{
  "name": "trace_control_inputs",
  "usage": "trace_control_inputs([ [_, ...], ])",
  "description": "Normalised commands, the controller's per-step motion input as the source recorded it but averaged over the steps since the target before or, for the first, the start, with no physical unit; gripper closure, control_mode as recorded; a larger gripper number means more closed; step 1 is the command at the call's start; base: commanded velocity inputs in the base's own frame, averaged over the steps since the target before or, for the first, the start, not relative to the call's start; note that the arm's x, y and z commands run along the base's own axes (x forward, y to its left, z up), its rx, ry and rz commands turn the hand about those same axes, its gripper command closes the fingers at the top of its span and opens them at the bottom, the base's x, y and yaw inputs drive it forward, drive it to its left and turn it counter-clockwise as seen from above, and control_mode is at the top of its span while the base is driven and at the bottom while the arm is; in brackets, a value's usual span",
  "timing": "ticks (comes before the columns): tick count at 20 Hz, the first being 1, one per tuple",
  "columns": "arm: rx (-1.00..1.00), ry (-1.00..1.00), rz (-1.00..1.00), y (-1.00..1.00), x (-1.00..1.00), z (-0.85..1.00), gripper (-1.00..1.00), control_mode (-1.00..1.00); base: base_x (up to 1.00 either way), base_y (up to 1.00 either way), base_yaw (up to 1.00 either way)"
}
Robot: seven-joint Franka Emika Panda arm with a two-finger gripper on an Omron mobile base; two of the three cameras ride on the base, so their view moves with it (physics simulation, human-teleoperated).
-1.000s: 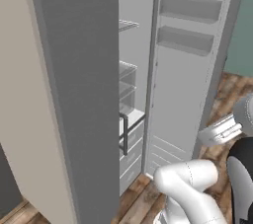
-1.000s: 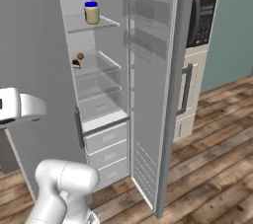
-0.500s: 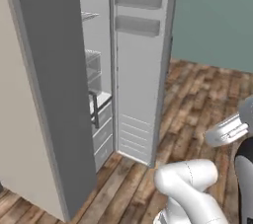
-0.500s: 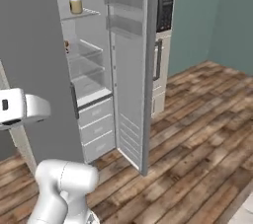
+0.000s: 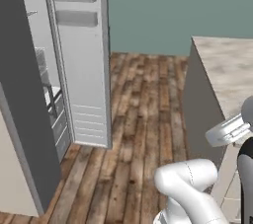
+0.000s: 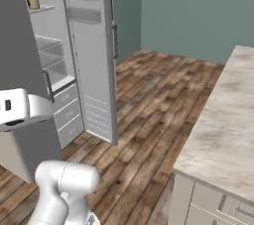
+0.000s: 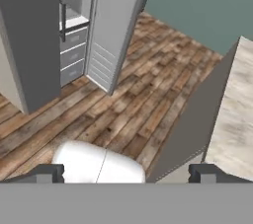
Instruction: Place the mayonnaise and mayonnaise from the counter to the top shelf of the fridge. If the existing items in the fridge are on the top shelf, move them to other shelves.
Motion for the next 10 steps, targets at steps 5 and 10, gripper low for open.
trace_control_inputs([
  [5,0.00,0.00,0.00,0.00,0.00,0.00,-1.00,1.00,-0.91,-0.11,-0.56],
  [10,0.00,0.00,0.00,0.00,0.00,0.00,-1.00,1.00,0.35,-0.98,-0.32],
])
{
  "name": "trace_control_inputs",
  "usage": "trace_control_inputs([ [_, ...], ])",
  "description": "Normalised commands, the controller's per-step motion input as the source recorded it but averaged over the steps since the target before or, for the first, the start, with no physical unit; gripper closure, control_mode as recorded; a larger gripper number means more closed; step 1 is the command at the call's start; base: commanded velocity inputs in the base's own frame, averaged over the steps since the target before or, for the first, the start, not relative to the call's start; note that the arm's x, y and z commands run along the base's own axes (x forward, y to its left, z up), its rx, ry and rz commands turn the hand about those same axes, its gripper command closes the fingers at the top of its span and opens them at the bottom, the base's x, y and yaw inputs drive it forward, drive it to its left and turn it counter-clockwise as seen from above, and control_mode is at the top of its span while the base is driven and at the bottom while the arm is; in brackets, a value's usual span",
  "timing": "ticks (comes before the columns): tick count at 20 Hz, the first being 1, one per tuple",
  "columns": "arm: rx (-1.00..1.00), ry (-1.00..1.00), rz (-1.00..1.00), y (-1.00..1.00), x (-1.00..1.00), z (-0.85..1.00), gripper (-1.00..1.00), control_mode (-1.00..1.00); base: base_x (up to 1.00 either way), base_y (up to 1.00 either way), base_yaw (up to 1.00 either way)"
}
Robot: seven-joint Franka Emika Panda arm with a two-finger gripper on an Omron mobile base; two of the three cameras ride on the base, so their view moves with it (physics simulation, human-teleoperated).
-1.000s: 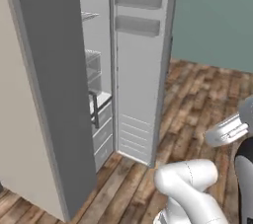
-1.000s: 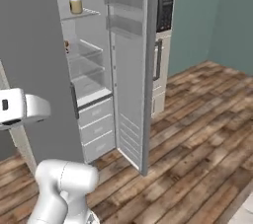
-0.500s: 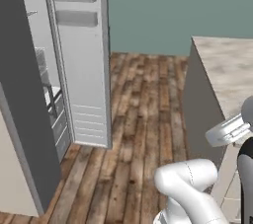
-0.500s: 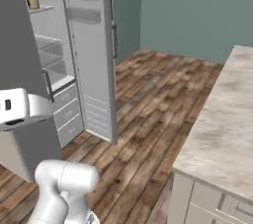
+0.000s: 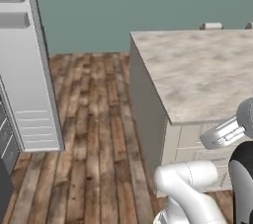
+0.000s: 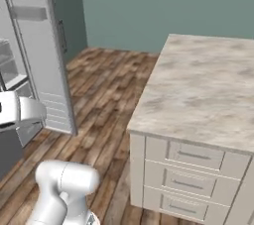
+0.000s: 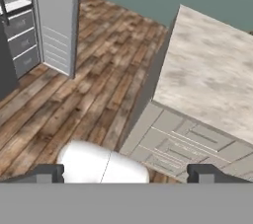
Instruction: Place the mayonnaise and mayonnaise from the counter to the top shelf of the fridge. If the existing items in the fridge are on the top shelf, move them to other shelves.
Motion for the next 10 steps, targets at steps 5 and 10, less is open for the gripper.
trace_control_inputs([
  [5,0.00,0.00,0.00,0.00,0.00,0.00,-1.00,1.00,0.83,-1.00,-0.27],
  [10,0.00,0.00,0.00,0.00,0.00,0.00,-1.00,1.00,0.44,-1.00,-0.29],
])
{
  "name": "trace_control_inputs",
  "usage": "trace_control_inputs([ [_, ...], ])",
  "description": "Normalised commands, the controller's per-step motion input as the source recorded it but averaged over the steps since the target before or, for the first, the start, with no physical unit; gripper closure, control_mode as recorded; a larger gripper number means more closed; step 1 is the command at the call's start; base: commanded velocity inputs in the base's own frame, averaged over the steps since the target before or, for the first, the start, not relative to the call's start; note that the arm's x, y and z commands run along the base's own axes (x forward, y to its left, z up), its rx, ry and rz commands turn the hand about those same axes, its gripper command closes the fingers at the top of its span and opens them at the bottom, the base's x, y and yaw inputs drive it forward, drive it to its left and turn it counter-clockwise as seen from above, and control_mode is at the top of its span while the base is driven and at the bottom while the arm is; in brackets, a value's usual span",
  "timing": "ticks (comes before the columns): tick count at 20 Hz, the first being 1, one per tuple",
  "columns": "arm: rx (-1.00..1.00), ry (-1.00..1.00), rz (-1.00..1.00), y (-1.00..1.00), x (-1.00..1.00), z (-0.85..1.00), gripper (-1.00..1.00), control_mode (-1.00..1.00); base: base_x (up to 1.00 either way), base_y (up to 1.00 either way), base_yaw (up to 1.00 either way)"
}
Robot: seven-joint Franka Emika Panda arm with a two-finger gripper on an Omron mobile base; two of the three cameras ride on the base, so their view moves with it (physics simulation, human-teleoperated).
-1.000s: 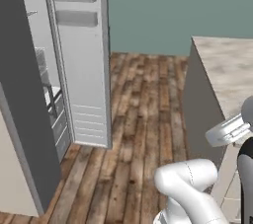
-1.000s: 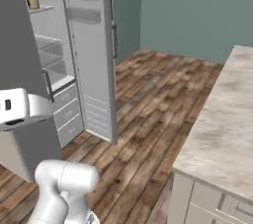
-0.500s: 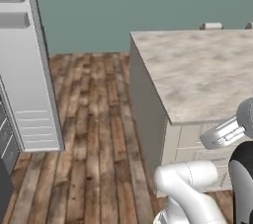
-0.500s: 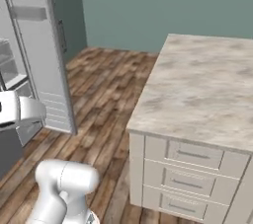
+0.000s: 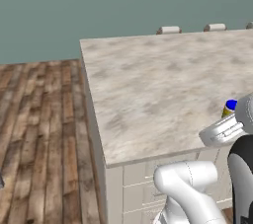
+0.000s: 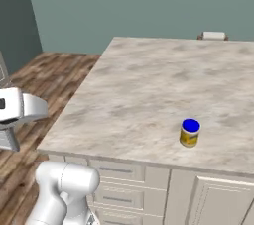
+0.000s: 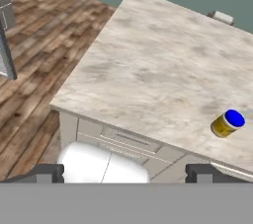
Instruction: Place the mayonnaise and mayonnaise from the counter to the top shelf of the fridge. If the existing items in the fridge are on the top shelf, move them to other shelves.
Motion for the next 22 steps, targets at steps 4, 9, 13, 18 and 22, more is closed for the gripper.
trace_control_inputs([
  [4,0.00,0.00,0.00,0.00,0.00,0.00,-1.00,1.00,-0.30,-1.00,-0.36],
  [9,0.00,0.00,0.00,0.00,0.00,0.00,-1.00,1.00,-0.08,-1.00,-0.32],
  [13,0.00,0.00,0.00,0.00,0.00,0.00,-1.00,1.00,0.19,-0.70,-0.06],
  [18,0.00,0.00,0.00,0.00,0.00,0.00,-1.00,1.00,0.21,-0.40,0.06],
  [22,0.00,0.00,0.00,0.00,0.00,0.00,-1.00,1.00,0.18,-0.33,0.10],
])
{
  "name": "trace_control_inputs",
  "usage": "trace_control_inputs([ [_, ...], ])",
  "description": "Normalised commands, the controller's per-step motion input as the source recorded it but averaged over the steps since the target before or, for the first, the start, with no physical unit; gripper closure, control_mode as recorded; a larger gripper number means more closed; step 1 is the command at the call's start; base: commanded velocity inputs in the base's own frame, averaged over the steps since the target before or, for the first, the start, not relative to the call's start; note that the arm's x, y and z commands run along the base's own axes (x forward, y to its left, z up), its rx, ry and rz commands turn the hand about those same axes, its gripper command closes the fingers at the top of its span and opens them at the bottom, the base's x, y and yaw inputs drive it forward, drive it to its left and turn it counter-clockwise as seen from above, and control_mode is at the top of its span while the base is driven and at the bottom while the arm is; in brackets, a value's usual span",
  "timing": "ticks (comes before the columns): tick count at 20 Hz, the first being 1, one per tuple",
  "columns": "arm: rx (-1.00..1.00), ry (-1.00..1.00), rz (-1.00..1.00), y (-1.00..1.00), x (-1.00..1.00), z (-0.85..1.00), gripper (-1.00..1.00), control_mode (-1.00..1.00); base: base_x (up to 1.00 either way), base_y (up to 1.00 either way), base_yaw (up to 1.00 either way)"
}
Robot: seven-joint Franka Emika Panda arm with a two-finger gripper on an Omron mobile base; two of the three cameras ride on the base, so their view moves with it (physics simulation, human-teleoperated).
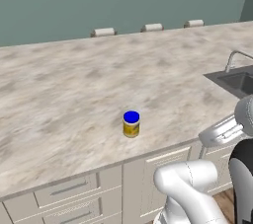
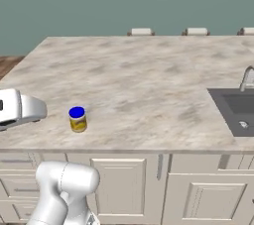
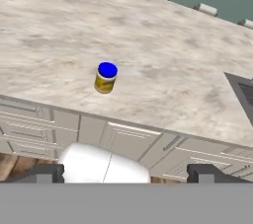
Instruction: Place the mayonnaise and mayonnaise from the counter to the top shelf of the fridge. If the existing items in the fridge are on the top shelf, move them to other shelves.
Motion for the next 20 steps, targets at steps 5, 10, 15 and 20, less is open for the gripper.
trace_control_inputs([
  [5,0.00,0.00,0.00,0.00,0.00,0.00,-1.00,1.00,0.21,-0.53,0.13],
  [10,0.01,0.00,0.03,-0.08,0.06,0.00,-1.00,-1.00,0.20,-0.33,0.12],
  [15,0.04,0.04,0.30,-0.49,0.71,-0.03,-1.00,-1.00,0.00,0.00,0.00],
  [20,0.06,0.03,0.41,-0.39,0.82,-0.16,-1.00,-1.00,0.00,0.00,0.00],
])
